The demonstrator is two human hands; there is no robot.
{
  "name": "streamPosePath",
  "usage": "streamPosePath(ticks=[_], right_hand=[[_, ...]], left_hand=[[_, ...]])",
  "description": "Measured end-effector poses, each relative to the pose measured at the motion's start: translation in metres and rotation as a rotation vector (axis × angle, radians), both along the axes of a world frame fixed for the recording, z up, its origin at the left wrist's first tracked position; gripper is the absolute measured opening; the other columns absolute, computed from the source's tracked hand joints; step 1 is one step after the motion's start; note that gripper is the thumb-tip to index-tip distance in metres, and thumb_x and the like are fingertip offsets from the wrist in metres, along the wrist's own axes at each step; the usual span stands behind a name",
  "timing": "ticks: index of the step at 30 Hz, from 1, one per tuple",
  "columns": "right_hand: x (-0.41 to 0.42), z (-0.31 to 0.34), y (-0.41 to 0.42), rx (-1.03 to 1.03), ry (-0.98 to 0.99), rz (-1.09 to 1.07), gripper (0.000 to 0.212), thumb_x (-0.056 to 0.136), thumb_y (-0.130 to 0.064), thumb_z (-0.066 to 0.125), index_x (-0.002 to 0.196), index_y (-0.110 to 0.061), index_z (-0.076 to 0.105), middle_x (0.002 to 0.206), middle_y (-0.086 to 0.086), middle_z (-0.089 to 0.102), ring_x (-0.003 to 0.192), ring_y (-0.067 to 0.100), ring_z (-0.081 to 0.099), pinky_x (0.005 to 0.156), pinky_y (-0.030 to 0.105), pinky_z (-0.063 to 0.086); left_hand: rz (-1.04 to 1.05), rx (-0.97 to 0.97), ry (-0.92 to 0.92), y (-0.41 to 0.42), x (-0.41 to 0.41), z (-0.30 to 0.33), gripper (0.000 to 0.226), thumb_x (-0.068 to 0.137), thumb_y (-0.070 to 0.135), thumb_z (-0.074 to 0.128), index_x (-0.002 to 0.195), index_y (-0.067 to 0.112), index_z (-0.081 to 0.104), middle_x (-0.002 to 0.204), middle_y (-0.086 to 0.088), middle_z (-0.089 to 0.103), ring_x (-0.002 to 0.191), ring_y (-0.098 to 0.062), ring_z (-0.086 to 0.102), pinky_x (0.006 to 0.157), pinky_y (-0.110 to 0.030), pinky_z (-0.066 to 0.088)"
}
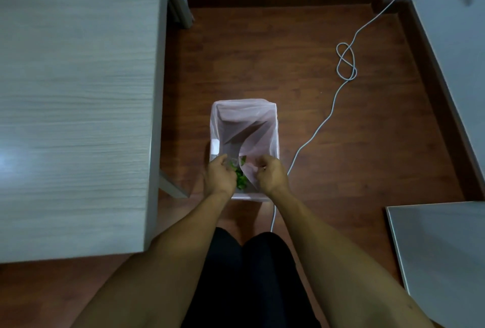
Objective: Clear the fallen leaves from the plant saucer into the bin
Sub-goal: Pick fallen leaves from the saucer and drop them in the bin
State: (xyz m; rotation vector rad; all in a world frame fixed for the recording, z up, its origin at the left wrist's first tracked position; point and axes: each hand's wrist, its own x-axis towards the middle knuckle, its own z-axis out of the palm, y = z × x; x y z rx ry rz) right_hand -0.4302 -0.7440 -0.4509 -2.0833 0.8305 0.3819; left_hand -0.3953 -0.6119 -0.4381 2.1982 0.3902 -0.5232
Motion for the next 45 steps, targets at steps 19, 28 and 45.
streamPosePath(ticks=[19, 28, 45], right_hand=[[-0.052, 0.315, -0.018, -0.002, -0.148, -0.091, 0.016, 0.085, -0.006, 0.052, 0.080, -0.014, 0.066, 0.082, 0.009, 0.071, 0.078, 0.031, 0.060, 0.070, 0.031, 0.046], [-0.015, 0.393, 0.024, 0.029, -0.267, 0.007, 0.032, 0.094, -0.010, 0.053, 0.122, -0.010, 0.070, 0.123, 0.012, 0.071, 0.112, 0.028, 0.066, 0.095, 0.032, 0.053], [0.179, 0.442, 0.233, 0.061, -0.353, 0.151, 0.034, 0.094, -0.012, 0.052, 0.126, -0.008, 0.064, 0.110, 0.017, 0.073, 0.100, 0.033, 0.070, 0.090, 0.045, 0.058]], left_hand=[[0.014, -0.077, -0.067, -0.012, -0.051, 0.320, 0.033, 0.087, 0.017, 0.060, 0.119, 0.017, 0.069, 0.113, -0.006, 0.074, 0.106, -0.026, 0.067, 0.090, -0.019, 0.042], [0.035, -0.071, -0.189, 0.045, -0.020, 0.395, 0.032, 0.089, 0.019, 0.060, 0.119, 0.013, 0.068, 0.107, -0.010, 0.075, 0.100, -0.028, 0.068, 0.095, -0.034, 0.053], [0.057, 0.007, -0.292, 0.295, 0.171, 0.440, 0.038, 0.090, 0.018, 0.059, 0.126, 0.011, 0.063, 0.115, -0.013, 0.071, 0.108, -0.029, 0.064, 0.096, -0.037, 0.051]])
